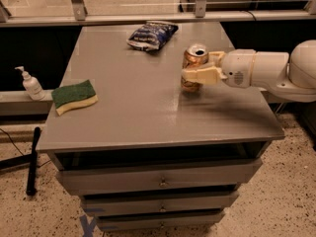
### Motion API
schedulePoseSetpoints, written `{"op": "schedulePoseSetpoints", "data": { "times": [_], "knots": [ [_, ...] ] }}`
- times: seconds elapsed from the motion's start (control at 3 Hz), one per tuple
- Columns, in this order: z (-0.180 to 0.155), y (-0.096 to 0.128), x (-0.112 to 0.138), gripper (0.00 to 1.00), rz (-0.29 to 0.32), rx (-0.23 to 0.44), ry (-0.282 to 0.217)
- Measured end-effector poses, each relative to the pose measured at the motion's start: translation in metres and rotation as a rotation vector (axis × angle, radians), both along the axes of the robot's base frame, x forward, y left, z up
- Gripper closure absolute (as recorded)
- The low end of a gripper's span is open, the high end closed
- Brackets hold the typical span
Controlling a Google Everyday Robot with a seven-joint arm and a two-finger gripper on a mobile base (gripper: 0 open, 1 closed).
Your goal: Move orange can near blue chip bag
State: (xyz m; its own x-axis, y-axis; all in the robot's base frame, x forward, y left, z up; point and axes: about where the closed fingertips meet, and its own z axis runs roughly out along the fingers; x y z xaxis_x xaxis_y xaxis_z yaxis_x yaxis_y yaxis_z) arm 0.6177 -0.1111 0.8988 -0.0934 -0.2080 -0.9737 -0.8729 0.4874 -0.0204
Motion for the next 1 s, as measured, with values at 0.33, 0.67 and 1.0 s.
{"op": "schedulePoseSetpoints", "data": {
  "times": [0.33, 0.67, 1.0],
  "knots": [
    [0.008, 0.009, 0.036, 1.0, -0.001, 0.026, -0.068],
    [0.025, 0.017, 0.088, 1.0, 0.002, 0.035, -0.143],
    [0.033, 0.027, 0.138, 1.0, 0.017, 0.009, -0.179]
  ]
}}
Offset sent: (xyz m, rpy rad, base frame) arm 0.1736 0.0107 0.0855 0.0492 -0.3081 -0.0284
